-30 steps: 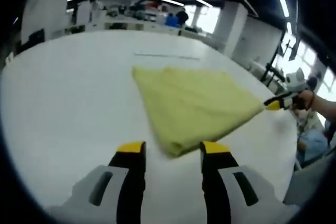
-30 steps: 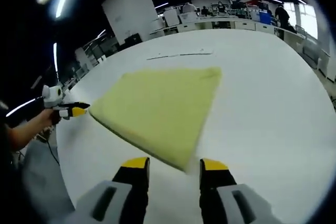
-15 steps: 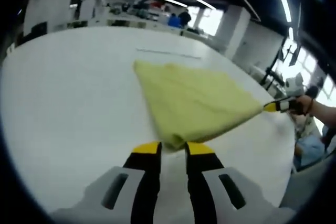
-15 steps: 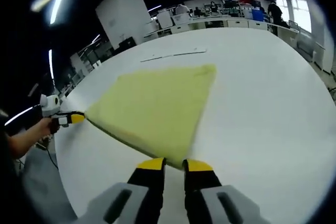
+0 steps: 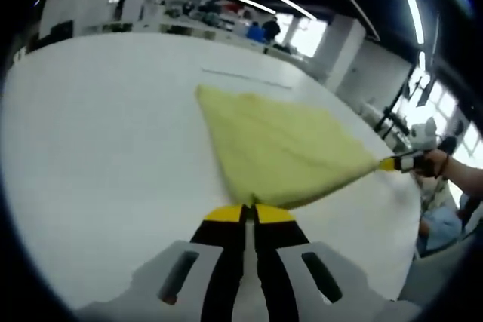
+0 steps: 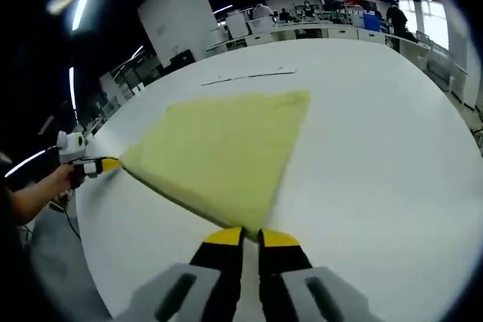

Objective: Fold the garment on the visible template until the final outline fits inside the template.

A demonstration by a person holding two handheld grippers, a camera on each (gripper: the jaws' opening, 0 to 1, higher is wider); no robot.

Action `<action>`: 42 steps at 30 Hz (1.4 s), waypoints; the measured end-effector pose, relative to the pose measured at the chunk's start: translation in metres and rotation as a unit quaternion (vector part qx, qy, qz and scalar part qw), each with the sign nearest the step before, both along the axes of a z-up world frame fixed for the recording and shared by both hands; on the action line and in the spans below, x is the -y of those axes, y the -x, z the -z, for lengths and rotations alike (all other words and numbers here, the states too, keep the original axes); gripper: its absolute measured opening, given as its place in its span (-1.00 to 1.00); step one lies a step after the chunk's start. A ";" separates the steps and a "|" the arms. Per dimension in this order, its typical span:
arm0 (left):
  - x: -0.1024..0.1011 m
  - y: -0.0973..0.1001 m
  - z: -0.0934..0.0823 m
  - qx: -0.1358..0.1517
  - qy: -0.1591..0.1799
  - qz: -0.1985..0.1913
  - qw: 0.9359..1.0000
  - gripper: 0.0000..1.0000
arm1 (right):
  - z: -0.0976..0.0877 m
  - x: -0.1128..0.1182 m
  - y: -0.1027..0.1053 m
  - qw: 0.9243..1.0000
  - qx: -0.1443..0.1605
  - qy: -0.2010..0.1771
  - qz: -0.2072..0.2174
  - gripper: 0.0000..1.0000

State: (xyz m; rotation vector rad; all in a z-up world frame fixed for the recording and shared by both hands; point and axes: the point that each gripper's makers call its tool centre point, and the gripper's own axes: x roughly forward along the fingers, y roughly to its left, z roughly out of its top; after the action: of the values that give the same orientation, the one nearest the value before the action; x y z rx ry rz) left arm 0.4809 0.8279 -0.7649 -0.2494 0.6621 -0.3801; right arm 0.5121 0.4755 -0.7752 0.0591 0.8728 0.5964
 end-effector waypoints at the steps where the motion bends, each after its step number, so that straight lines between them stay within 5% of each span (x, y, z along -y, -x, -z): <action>1: 0.000 0.001 0.001 -0.004 0.000 -0.001 1.000 -1.00 | 0.000 0.000 0.000 1.000 0.000 -0.001 0.000 -0.99; 23: -0.006 0.010 -0.004 0.000 -0.066 0.082 0.994 -1.00 | -0.002 0.005 0.005 1.000 -0.011 -0.005 0.005 -1.00; 42: 0.003 0.038 -0.006 -0.006 -0.061 0.083 0.995 -1.00 | -0.003 0.014 0.035 1.000 -0.024 -0.009 0.008 -1.00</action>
State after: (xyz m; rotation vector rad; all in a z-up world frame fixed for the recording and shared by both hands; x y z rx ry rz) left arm 0.4430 0.8253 -0.7592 -0.0801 0.7172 -0.4957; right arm 0.4770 0.4616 -0.7725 0.0967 0.9136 0.5886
